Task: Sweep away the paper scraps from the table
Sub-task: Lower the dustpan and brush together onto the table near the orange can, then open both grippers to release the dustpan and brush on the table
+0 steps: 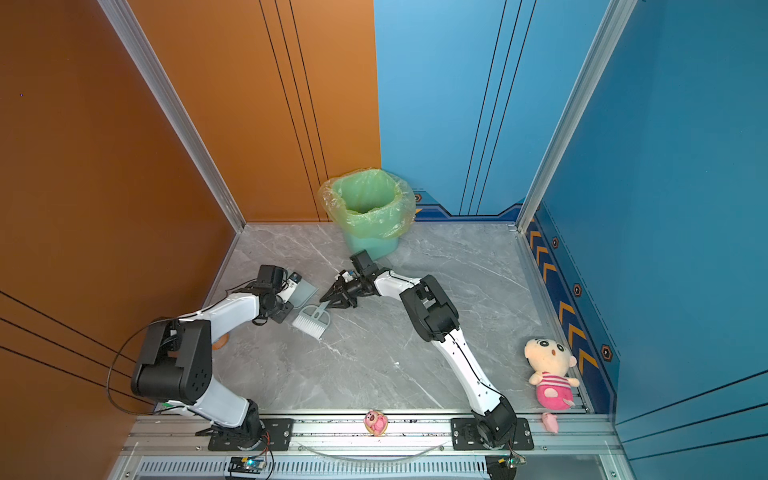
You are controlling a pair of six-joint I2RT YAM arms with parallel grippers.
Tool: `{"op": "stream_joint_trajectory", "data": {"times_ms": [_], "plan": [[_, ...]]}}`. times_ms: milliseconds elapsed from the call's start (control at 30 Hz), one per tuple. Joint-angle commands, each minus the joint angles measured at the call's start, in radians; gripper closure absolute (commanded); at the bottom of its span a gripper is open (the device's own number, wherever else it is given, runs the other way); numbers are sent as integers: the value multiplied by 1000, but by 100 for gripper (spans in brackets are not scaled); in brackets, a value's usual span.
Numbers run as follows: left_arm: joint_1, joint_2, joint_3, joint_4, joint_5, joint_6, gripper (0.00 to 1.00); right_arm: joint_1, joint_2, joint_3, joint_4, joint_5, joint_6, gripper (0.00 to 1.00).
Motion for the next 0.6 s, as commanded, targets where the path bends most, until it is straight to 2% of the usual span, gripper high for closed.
{"op": "stream_joint_trajectory", "data": {"times_ms": [0, 133, 500, 567], "plan": [[3, -11, 12, 15, 1, 0, 72, -1, 20, -2, 25, 35, 50, 61], [3, -24, 4, 27, 2, -4, 60, -4, 20, -4, 37, 36, 57, 59], [0, -57, 2, 34, -15, -25, 50, -12, -17, -55, 57, 35, 43, 58], [-2, -75, 1, 37, -9, -32, 39, -17, -37, -66, 16, 41, -3, 58]]}}
